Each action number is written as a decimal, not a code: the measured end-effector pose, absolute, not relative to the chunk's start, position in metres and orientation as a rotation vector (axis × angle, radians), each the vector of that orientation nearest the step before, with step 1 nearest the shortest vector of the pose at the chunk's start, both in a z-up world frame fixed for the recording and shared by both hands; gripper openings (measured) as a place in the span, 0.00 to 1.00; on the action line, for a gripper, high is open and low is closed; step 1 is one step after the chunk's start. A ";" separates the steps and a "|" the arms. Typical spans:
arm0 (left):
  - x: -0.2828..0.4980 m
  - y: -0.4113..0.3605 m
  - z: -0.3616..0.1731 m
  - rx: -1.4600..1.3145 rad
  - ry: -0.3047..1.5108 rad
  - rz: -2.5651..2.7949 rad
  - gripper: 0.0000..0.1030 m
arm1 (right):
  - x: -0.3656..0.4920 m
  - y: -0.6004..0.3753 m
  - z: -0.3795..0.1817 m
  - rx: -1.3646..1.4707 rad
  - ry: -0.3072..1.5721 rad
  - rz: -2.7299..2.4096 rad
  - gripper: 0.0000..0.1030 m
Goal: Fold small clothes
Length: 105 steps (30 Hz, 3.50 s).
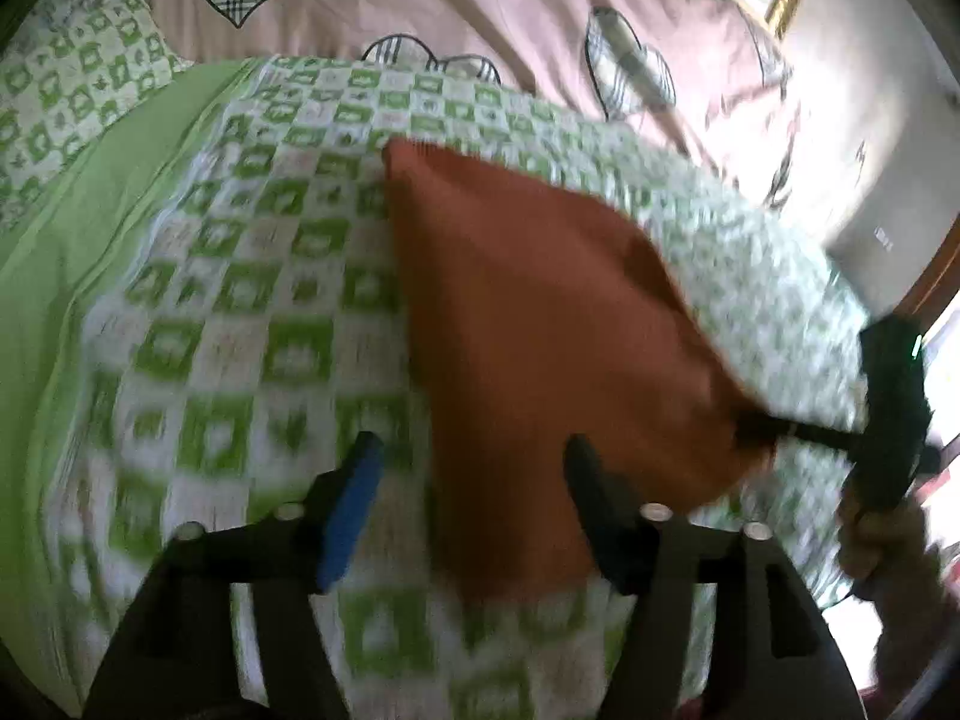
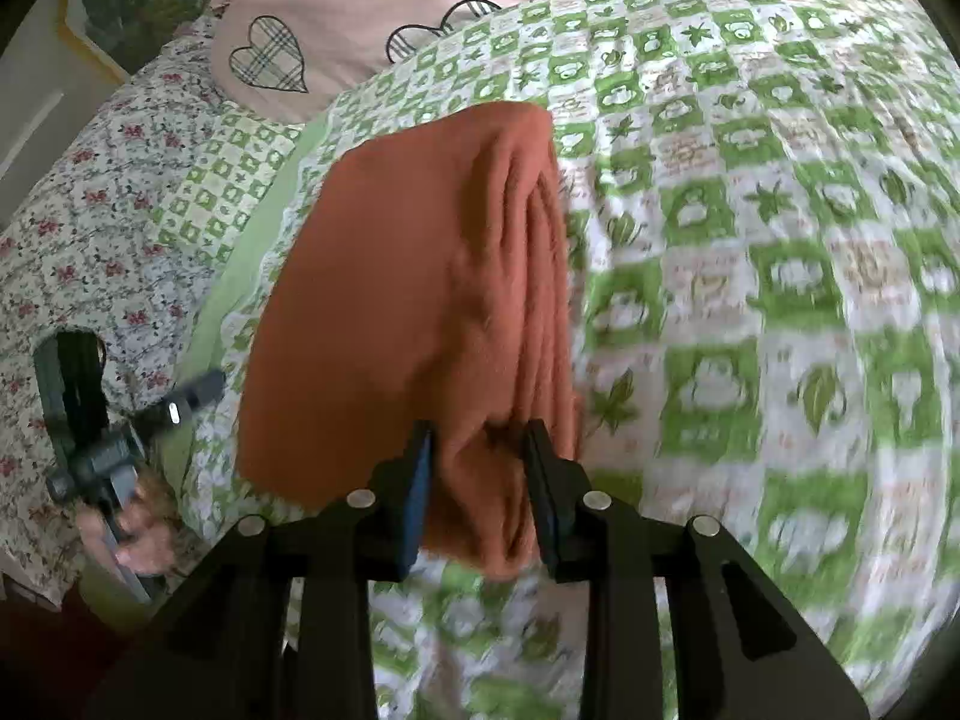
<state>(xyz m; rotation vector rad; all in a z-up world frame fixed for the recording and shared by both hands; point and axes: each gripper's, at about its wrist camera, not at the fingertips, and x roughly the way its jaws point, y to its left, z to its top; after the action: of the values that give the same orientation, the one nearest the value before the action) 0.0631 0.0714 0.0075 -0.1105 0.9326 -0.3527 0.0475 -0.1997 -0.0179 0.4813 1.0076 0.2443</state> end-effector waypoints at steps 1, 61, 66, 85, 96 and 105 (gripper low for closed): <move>0.054 0.068 0.005 -0.085 0.930 -0.346 0.66 | 0.046 -0.197 -0.018 0.482 1.007 0.253 0.31; -0.005 0.073 0.009 -0.114 0.908 -0.389 0.08 | 0.041 -0.232 -0.001 0.403 0.975 0.059 0.22; 0.038 0.062 0.024 -0.190 0.853 -0.453 0.11 | 0.110 -0.229 0.009 0.461 0.930 0.127 0.45; 0.069 0.036 -0.037 -0.101 1.022 -0.523 0.10 | 0.198 -0.234 -0.035 0.432 0.961 0.076 0.30; 0.058 0.041 -0.034 -0.129 1.012 -0.516 0.11 | 0.097 -0.178 -0.014 0.275 1.000 0.183 0.26; 0.040 0.044 -0.033 -0.128 1.009 -0.494 0.12 | 0.076 -0.189 -0.015 0.321 0.971 0.144 0.05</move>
<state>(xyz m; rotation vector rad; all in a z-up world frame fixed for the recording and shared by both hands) 0.0402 0.0437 -0.0334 -0.1283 1.0095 -0.4943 0.0762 -0.1892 -0.0152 0.3215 0.9709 0.1444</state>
